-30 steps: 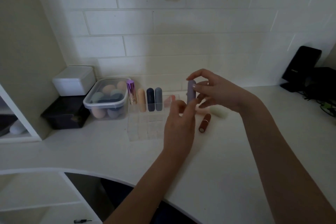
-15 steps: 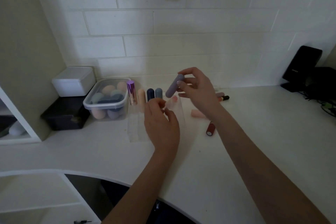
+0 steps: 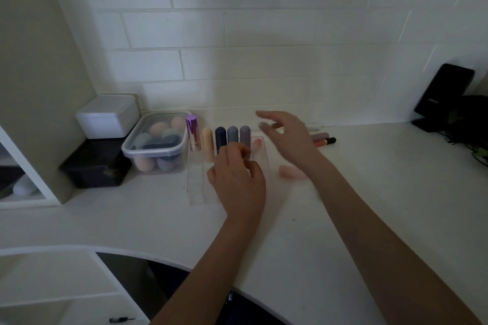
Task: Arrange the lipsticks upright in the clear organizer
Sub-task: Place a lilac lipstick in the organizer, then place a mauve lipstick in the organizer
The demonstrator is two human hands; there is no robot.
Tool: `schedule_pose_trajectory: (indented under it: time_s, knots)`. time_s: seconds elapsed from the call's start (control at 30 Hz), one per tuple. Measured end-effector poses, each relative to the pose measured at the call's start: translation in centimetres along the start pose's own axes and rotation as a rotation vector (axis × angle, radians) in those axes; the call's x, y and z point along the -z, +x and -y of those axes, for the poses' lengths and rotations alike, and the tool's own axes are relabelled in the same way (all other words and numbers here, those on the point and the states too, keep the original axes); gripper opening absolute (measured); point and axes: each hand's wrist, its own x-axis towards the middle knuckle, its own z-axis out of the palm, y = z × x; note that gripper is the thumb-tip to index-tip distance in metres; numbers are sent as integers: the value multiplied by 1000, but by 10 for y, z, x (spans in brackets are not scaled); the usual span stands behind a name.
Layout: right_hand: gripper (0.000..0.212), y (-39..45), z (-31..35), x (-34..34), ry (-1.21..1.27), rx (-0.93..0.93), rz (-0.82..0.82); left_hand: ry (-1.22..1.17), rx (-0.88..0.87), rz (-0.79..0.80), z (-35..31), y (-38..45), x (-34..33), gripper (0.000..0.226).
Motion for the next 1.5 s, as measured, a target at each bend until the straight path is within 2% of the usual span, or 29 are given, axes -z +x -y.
schedule_pose_trajectory:
  time_s: [0.07,0.13,0.23,0.33,0.4,0.47,0.53,0.6,0.73,0.8,0.87,0.97,1.03,1.17,1.27,1.37,1.5]
  knots:
    - [27,6,-11,21,-41,-58,-93,37,-71,38,1,-2,-2,19]
    - [22,8,-29,40,-68,-182,-108,58,-127,70,1,-5,-5,18]
    - [18,1,-47,60,-54,-388,6,87,-181,100,2,-8,-8,17]
    - [18,-2,-49,67,-97,-423,136,112,-245,113,4,-7,-8,15]
    - [20,0,-52,68,-121,-440,122,74,-349,156,2,-9,-7,17]
    - [25,3,-60,70,-152,-489,26,12,-522,311,-4,-15,-7,20]
    - [26,2,-70,70,-192,-514,-80,37,-703,543,-11,-23,-11,30]
    - [29,0,-80,68,-288,-500,-149,124,-780,703,-13,-29,-17,38]
    - [39,-1,-92,58,-385,-435,-152,215,-673,814,-6,-31,-20,48]
    - [42,6,-94,55,-370,-394,-144,242,-679,830,-5,-32,-22,48]
    - [44,13,-101,54,-346,-386,-74,252,-697,827,-5,-34,-24,47]
    - [43,20,-120,50,-379,-379,113,215,-720,806,-3,-34,-29,39]
    - [40,22,-129,47,-394,-388,154,170,-714,814,-3,-34,-33,39]
    - [34,25,-133,44,-428,-358,113,156,-730,833,-8,-33,-42,40]
    - [24,27,-136,45,-351,-393,126,189,-691,821,-9,-30,-50,32]
    - [26,27,-134,46,-236,-414,104,210,-648,793,-10,-28,-52,26]
    - [27,25,-130,42,-289,-344,30,117,-640,742,-11,-29,-45,24]
